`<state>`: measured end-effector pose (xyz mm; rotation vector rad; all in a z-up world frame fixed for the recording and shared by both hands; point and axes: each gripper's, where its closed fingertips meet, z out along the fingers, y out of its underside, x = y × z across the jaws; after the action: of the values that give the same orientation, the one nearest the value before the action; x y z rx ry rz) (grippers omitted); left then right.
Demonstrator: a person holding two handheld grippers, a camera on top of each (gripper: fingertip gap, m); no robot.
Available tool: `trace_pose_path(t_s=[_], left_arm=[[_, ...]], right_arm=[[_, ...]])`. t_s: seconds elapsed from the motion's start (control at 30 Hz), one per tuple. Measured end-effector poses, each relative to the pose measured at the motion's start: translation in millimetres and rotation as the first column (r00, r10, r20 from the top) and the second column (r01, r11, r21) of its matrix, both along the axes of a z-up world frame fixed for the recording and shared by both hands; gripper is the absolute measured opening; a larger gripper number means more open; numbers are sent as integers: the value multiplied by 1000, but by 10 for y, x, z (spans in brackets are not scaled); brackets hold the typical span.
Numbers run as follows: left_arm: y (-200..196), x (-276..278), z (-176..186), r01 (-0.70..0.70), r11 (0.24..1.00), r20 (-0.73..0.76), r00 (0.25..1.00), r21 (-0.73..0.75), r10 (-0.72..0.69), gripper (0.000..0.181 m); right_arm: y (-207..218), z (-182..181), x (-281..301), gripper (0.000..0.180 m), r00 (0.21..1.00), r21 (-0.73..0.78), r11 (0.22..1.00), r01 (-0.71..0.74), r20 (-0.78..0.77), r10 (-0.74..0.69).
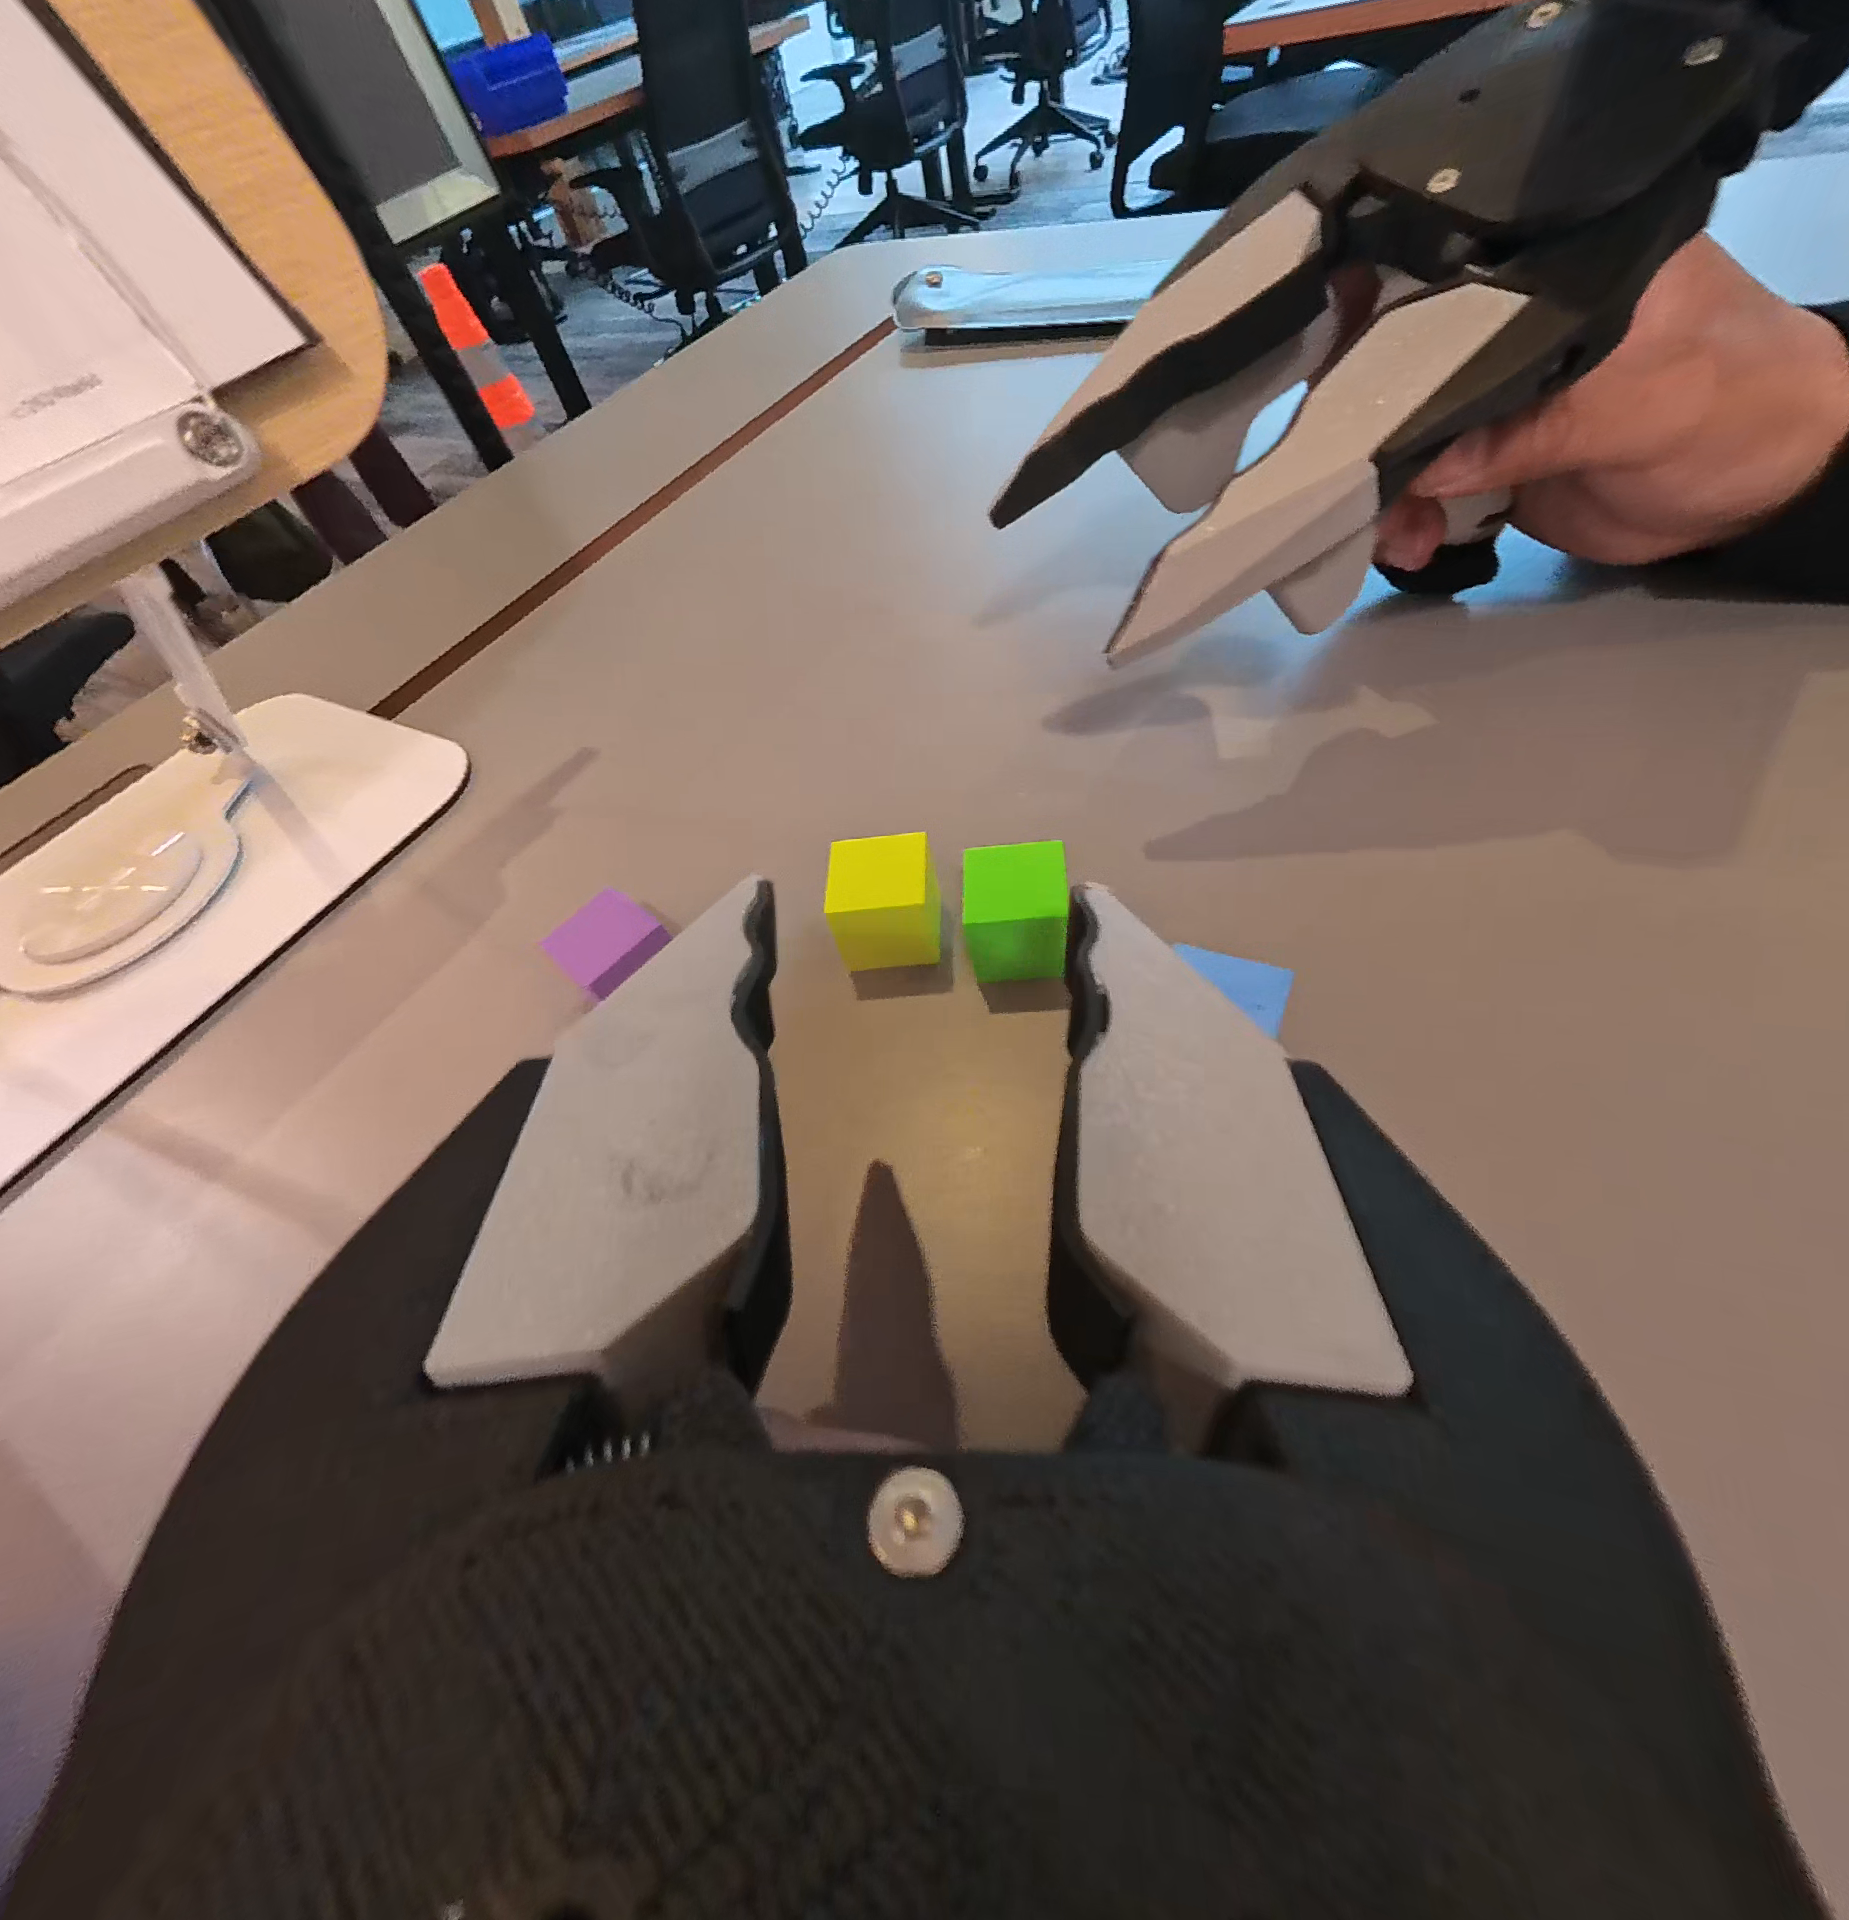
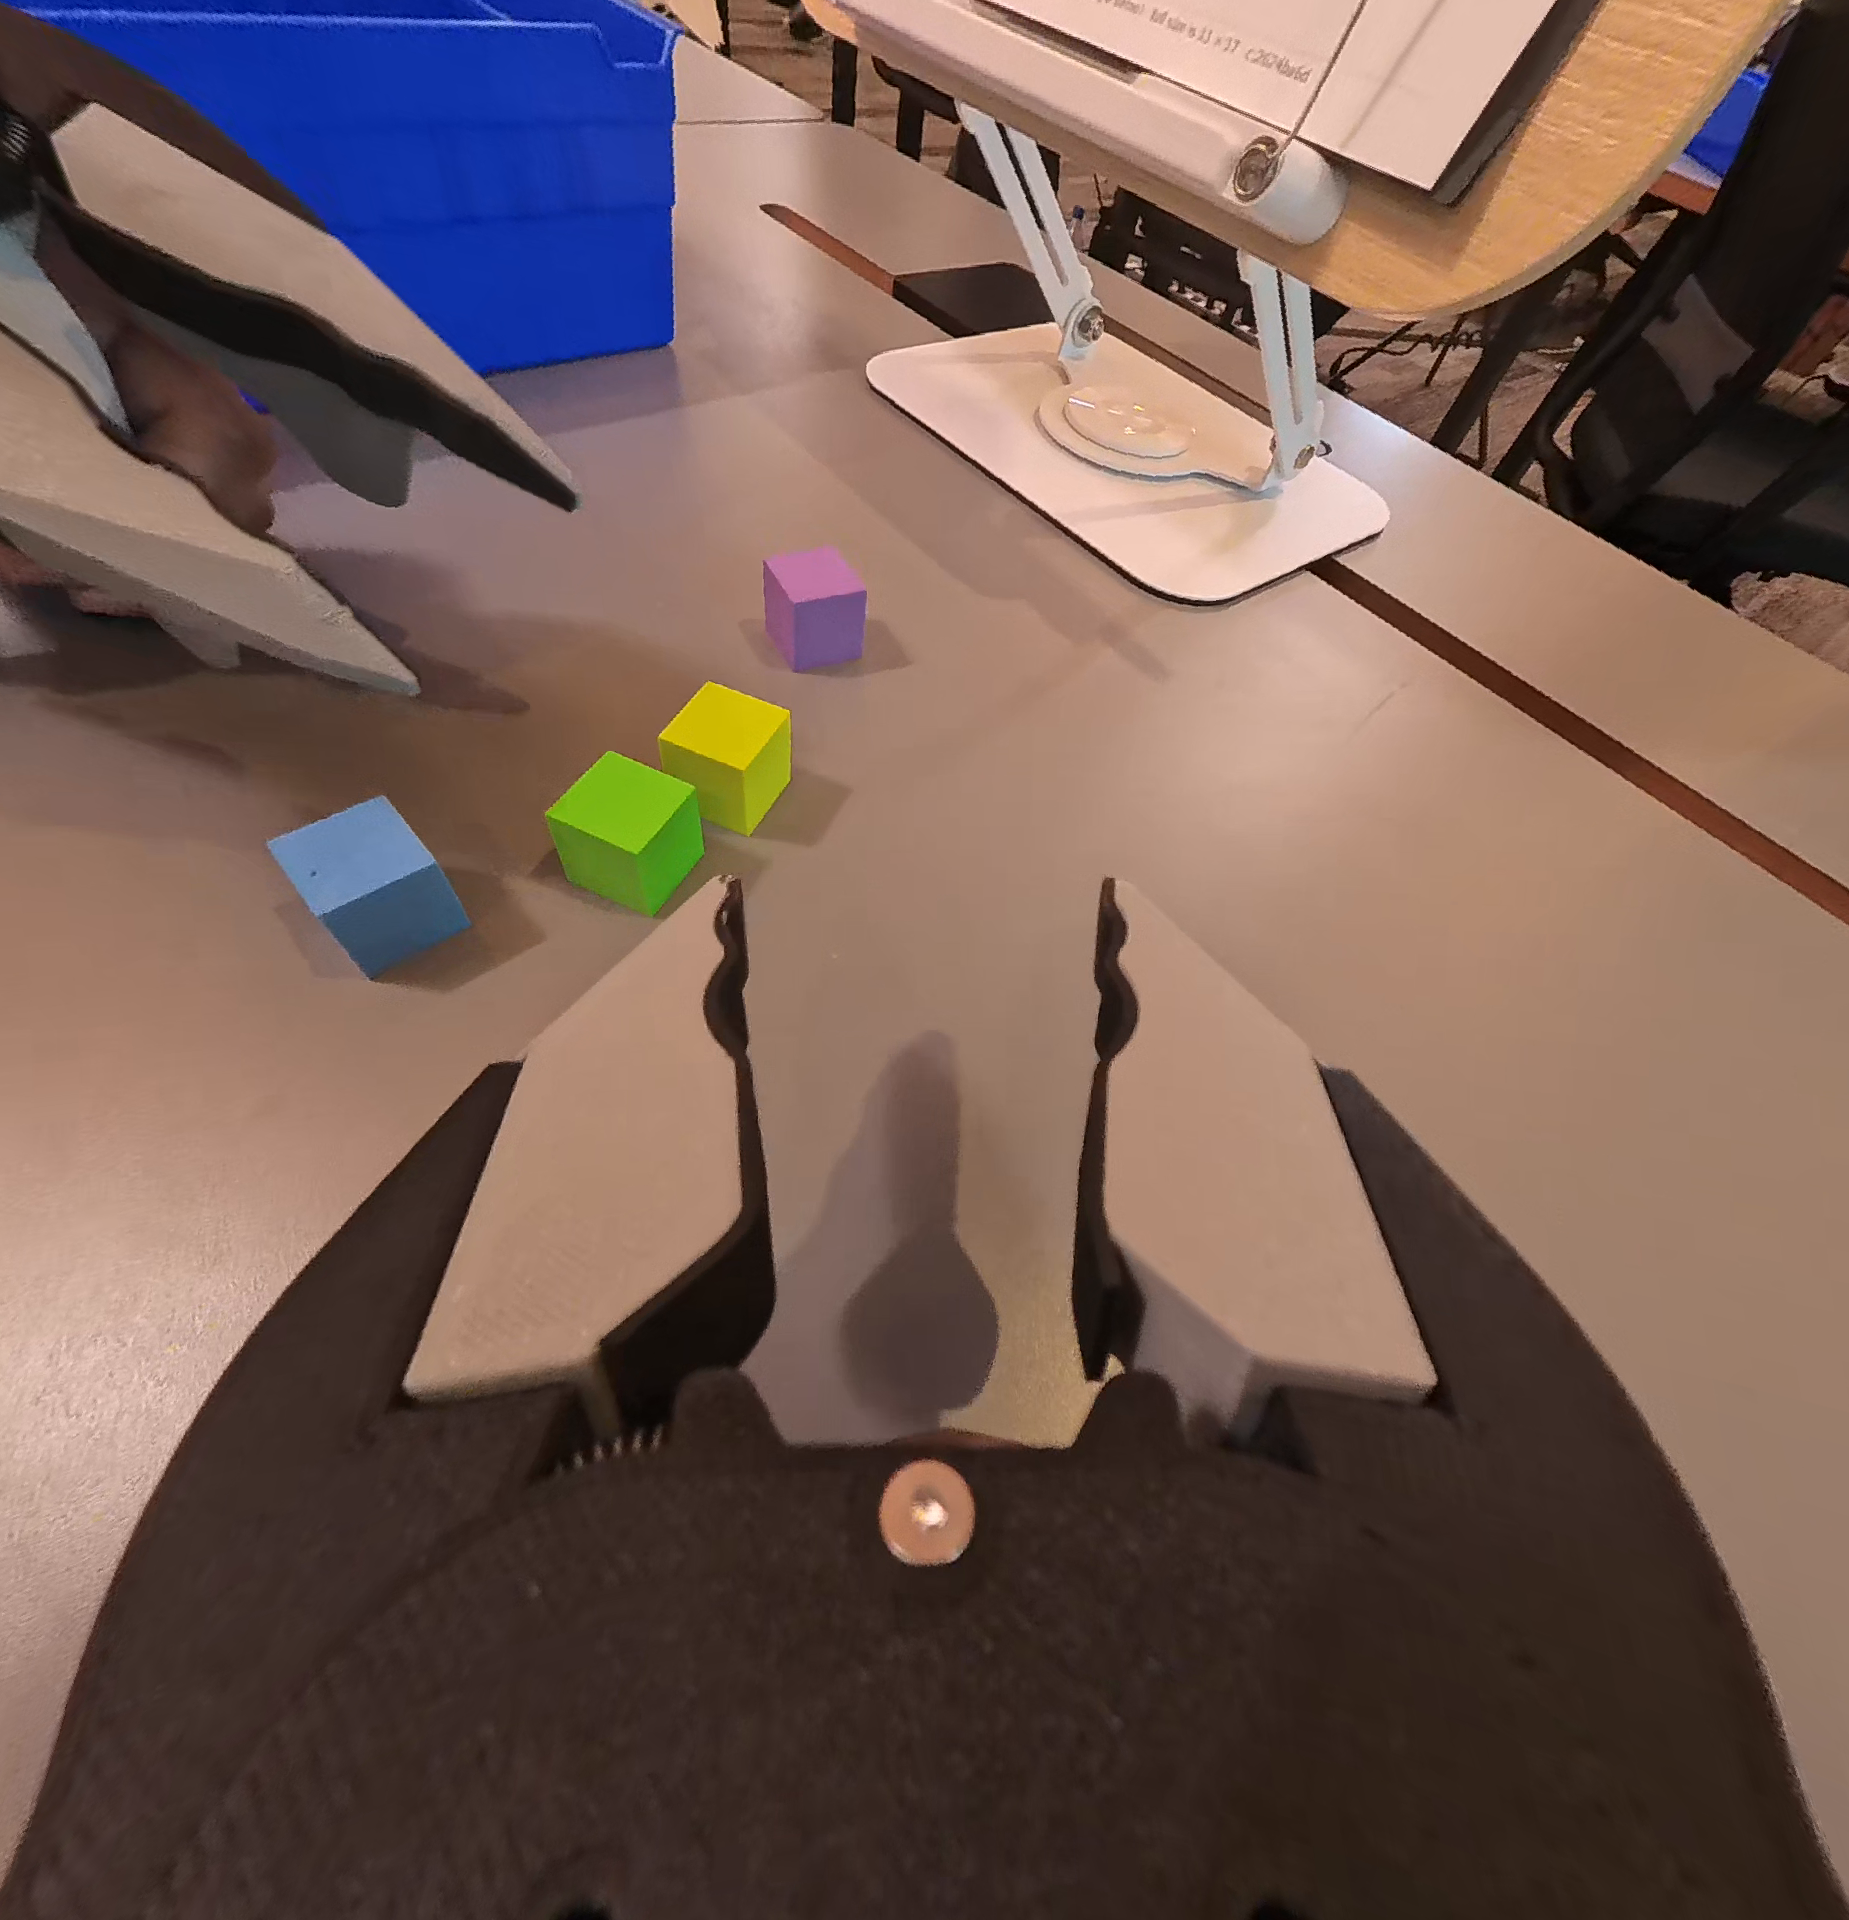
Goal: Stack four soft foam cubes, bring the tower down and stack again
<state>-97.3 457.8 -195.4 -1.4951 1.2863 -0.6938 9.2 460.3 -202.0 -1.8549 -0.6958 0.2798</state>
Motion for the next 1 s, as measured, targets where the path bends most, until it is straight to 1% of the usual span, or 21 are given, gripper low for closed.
trace_pose_path(t_s=[0.2, 0.63, 0.83, 1.0], left_arm=[[88, -25, -18, -46, 998, 0, 999, -43, 46, 56], [144, -8, -122, -83, 995, -69, 994, -54, 79, 57], [257, -34, -180, -147, 983, -94, 986, -109, 137, 57], [299, 76, -223, -137, 975, -105, 987, -174, 120, 56]], right_arm=[[3, 1, 9, 65, 1000, -6, 1000, 4, -5, -4], [-5, -42, -18, 63, 1000, -18, 1000, -4, 12, 4], [0, -59, -26, 61, 1000, -21, 1000, -2, 25, 3], [18, -76, -36, 59, 1000, -27, 1000, -1, 31, 2]])
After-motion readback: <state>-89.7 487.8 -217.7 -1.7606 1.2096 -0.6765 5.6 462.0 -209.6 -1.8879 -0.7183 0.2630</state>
